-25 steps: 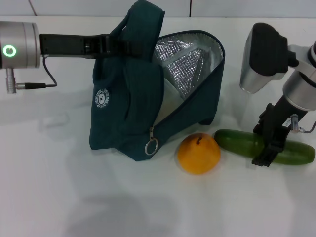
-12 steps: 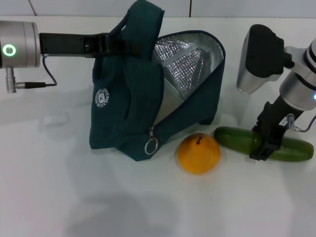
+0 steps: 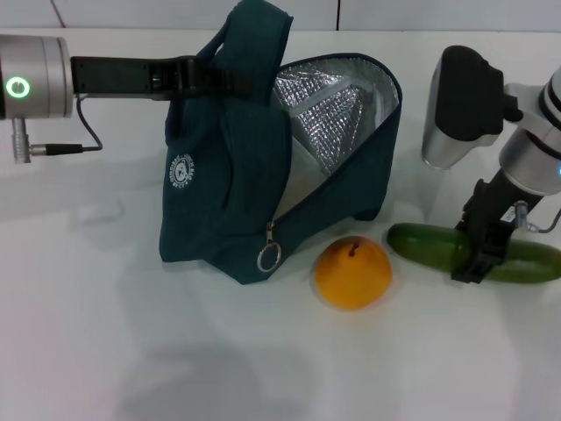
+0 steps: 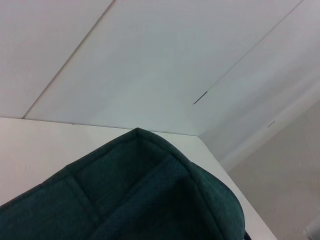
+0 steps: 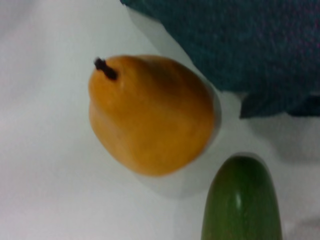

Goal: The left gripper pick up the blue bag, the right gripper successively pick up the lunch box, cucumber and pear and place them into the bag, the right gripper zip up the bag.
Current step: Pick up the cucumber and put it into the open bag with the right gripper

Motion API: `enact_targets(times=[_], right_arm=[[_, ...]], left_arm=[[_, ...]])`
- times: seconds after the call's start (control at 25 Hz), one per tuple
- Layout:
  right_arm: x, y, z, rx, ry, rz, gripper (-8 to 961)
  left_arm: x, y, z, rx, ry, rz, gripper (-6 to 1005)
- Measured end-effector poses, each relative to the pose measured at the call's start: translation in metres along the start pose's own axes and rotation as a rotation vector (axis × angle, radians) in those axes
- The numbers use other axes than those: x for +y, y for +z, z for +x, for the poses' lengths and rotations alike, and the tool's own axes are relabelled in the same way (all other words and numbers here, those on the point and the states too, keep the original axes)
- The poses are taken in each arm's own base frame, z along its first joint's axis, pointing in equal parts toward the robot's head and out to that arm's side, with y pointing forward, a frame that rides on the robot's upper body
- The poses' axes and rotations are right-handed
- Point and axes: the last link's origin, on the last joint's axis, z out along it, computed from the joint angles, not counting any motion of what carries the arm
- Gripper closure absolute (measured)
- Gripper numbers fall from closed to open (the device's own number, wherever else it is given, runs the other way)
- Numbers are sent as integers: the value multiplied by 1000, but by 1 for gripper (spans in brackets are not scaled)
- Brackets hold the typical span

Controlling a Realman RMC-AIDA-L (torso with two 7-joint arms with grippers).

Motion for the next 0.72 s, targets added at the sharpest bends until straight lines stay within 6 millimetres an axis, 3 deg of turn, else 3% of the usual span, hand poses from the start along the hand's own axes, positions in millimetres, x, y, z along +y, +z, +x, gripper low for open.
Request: enact_targets(times=[0.32, 0.56, 0.72], right_arm=[[-8, -28, 8, 5, 37, 53, 323], [-27, -56, 29, -21, 176, 146, 322], [-40, -78, 39, -129, 297, 186, 322]], left_arm=[[-2, -5, -2, 17, -11, -3, 914], [-1, -5, 0, 21, -7, -6, 914], [0, -5, 1, 26, -7, -12, 913]])
